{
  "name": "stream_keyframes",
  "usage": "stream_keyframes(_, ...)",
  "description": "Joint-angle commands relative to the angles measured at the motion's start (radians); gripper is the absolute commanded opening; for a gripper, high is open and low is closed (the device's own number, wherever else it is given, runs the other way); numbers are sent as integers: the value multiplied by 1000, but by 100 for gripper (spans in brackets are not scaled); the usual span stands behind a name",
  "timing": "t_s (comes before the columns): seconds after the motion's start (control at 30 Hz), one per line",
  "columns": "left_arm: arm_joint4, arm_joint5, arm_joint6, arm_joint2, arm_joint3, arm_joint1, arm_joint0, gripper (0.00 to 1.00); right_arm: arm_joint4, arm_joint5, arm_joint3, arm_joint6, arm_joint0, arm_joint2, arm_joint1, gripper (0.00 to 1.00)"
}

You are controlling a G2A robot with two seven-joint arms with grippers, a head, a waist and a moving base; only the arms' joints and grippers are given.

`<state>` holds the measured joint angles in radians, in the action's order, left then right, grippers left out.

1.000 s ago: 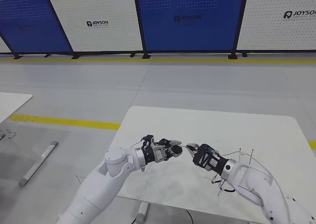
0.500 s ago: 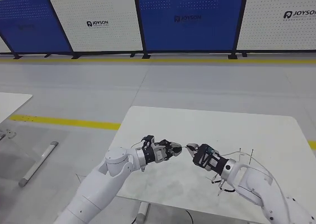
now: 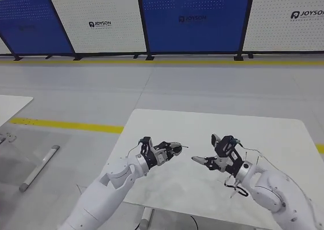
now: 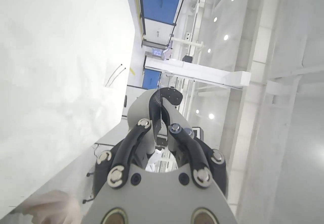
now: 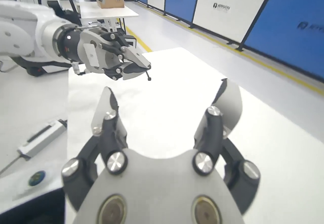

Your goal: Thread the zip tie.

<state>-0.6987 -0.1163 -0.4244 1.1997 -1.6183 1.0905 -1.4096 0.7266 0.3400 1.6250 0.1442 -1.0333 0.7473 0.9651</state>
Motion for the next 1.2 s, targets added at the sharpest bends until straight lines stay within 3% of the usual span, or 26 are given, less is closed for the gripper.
stream_keyframes(0.0,33,21,22,-15,1,2,-5,0,-172,0,5,90,5,5,-8,100)
stream_keyframes(0.07,68,35,41,-29,7,4,-3,0,-272,0,-8,189,30,16,-18,100)
stream_keyframes(0.4,72,35,41,-32,9,4,-3,0,-279,0,-7,189,27,15,-17,100)
stream_keyframes(0.57,113,59,74,-42,-2,6,-12,0,-554,0,9,337,47,-10,-3,100)
stream_keyframes(0.73,169,118,73,-27,-30,1,-47,0,-910,0,-88,560,105,-2,21,100)
stream_keyframes(0.83,177,125,70,-23,-35,0,-52,0,-933,0,-177,604,138,-15,41,100)
stream_keyframes(1.17,184,130,84,-29,-38,1,-53,0,-920,0,-159,615,126,-16,43,100)
